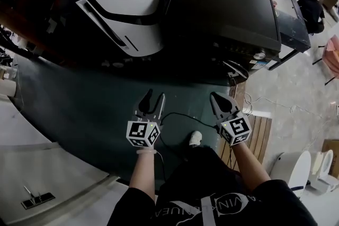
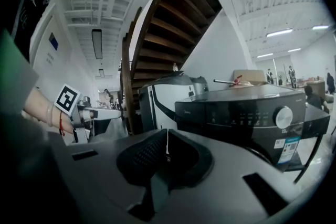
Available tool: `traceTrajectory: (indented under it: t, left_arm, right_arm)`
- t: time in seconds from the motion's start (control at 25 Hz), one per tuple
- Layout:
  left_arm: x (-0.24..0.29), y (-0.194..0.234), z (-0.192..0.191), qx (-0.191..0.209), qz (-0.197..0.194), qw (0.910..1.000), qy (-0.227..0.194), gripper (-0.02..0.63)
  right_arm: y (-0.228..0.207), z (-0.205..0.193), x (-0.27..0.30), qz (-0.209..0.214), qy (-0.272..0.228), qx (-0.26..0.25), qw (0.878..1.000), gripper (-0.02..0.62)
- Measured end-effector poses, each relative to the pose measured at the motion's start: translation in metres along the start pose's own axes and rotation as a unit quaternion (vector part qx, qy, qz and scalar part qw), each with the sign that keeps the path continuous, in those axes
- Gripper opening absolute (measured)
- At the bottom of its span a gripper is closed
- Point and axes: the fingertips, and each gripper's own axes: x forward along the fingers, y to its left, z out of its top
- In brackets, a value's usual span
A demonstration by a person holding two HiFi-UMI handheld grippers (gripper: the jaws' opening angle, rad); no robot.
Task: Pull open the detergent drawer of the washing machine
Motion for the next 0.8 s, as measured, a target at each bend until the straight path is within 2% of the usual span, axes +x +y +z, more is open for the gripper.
traceTrajectory:
  t: [0.24,0.44,0.64,0.8]
  left_arm:
    - [0.031,0.009,-0.005,0.003,-0.02,0.9997,0.012,0.169]
    - [0.052,0.007,-0.005,-0.034,-0.038,0.9986,0.013,0.169]
    - [0.083,0.0,-0.014,-0.05,-0.073,0.9957,0.026,0.169]
    - [0.112,0.004,-0.022,-0.082,-0.092,0.9919,0.03,0.169]
  right_arm:
    - [-0.013,-0.007,0.023,-0.002,0.004,0.012,1.0,0.012]
    - [-0.019,-0.009,0.029,-0.009,0.004,0.022,1.0,0.012]
    - [-0.028,-0.013,0.043,-0.02,0.007,0.031,0.999,0.012]
    - [-0.037,-0.017,0.056,-0.031,0.011,0.041,0.999,0.012]
